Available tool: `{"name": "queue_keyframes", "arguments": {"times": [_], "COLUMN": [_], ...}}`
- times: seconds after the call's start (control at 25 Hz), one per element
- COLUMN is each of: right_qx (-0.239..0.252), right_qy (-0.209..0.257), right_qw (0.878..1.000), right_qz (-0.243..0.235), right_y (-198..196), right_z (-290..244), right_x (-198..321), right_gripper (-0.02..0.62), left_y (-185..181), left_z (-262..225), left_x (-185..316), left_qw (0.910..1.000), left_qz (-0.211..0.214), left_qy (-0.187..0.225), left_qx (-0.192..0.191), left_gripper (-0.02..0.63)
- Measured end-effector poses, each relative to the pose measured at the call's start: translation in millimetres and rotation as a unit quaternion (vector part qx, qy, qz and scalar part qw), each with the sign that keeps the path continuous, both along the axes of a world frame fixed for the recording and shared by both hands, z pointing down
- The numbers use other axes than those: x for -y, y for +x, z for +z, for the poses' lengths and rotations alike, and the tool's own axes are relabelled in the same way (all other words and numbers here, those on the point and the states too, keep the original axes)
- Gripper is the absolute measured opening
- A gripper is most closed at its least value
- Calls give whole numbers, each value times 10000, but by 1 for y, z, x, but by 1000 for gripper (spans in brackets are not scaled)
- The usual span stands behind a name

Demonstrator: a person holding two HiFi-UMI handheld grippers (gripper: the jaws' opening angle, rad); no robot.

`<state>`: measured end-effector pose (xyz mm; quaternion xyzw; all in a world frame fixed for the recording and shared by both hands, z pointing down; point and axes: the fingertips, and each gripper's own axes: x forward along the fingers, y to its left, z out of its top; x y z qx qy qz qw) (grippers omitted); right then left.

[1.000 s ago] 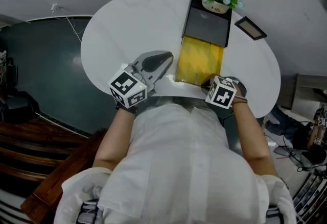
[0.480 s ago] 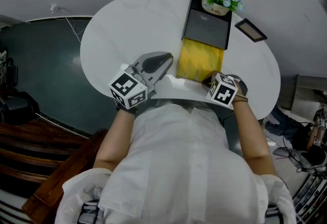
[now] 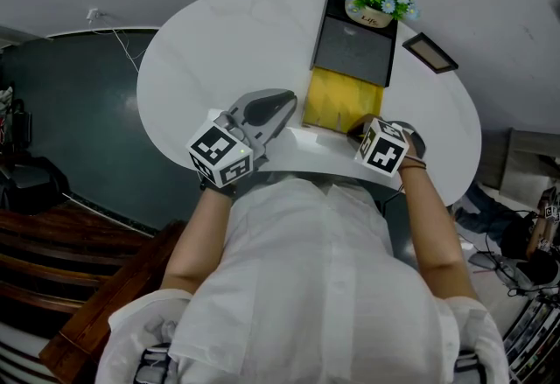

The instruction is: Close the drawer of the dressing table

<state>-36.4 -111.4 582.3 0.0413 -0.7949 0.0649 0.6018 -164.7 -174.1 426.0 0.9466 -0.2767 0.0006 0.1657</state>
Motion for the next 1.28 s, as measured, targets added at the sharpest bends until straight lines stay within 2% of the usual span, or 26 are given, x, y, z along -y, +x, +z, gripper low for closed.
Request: {"name": "queue_keyframes", "arguments": {"times": [1.28], "right_qx": [-128], "right_qy": [886], "right_qw": [9953], "right_qz": [375], "right_y": [15], "right_z": [4], "right_x": [88], "right_gripper": [21], "left_y": [13], "left_z": [4], "left_x": [11], "left_qw": [9998], "left_qz": [-122], "left_qy": [-94], "left_qx": [112], "left_gripper": [21]}}
